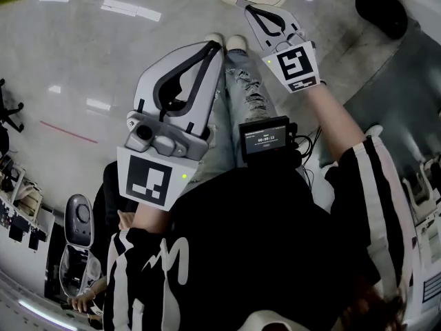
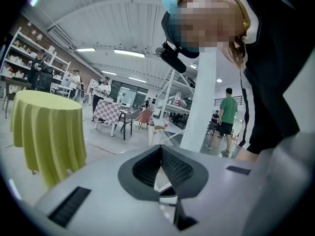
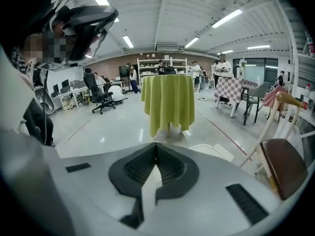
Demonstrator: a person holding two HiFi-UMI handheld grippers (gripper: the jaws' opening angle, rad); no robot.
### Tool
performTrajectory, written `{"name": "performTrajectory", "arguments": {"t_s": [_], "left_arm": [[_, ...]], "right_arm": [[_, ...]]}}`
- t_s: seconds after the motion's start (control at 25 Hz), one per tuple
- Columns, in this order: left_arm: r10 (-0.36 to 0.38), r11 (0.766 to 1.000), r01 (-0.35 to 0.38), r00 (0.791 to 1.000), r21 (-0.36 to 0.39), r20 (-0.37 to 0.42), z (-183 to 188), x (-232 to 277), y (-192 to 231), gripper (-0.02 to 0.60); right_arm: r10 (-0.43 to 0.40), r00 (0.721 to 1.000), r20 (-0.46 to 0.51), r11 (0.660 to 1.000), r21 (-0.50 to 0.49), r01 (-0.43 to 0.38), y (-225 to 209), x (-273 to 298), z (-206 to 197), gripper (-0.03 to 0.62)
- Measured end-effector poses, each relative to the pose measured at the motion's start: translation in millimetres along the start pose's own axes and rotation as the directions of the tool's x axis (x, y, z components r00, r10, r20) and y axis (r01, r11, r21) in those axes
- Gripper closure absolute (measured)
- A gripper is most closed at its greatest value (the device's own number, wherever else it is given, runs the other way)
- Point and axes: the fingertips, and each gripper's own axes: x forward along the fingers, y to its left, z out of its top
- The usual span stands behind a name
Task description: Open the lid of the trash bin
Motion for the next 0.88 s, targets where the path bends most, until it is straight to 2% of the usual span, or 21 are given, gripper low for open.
{"name": "performTrajectory", "arguments": {"t_s": [0.4,0.88], "left_arm": [[-0.014,1.0,0.014,1.0,-0.018,-0.001,-8.1,5.4,-8.4,0.574],[-0.022,0.999,0.021,1.0,-0.031,-0.013,-10.9,9.4,-7.0,0.574]], "right_arm": [[-0.002,0.998,-0.065,0.998,0.064,0.006,-6.6,14.2,-32.5,0.588],[-0.042,0.985,-0.165,0.997,0.061,0.053,-23.2,36.7,-69.4,0.588]]}}
